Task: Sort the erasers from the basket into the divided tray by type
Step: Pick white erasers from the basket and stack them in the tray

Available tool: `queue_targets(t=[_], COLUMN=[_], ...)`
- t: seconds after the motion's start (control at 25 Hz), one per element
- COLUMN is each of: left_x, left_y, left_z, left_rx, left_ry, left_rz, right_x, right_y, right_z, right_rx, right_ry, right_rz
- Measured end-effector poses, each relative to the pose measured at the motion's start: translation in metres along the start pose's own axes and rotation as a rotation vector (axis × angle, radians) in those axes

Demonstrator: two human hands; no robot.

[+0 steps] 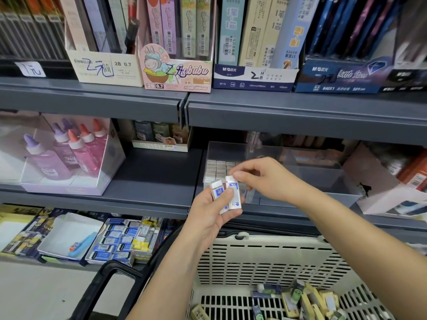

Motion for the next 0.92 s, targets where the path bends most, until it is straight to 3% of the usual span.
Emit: queue_targets(t=[0.32, 0.68, 0.76, 0.92], left_x=[-0.008, -0.001, -0.002, -0.003], left_y=[0.0, 0.001, -0.001, -0.005], left_z=[0.003, 0.0, -0.002, -0.012], left_rx=[-0.008, 0.029, 0.067, 0.16], left_ry=[-0.003, -0.049, -0.047, -0.112], left_rz=[-0.045, 0.017, 0.008, -0.01], right_x=[-0.007, 0.01, 0.013, 0.029], right_y=[0.011, 0.015, 0.012, 0.0], right_z=[-0.008, -0.016, -0.029, -0.081], right_rx=[-0.009, -0.038, 0.036, 0.383], right_ry=[-0.243, -0.269, -0.3, -0.397], right_rz=[-0.009, 0.071, 0.078, 0.091])
Point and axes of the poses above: each hand's wrist, its own y-axis away from the middle knuckle, its own z-axis out of the palm, x = y × z, the point moved 9 cm from there along -y, towards the middle knuckle, and after that the axes turned 14 degrees about -y, right-handed, at the moved point
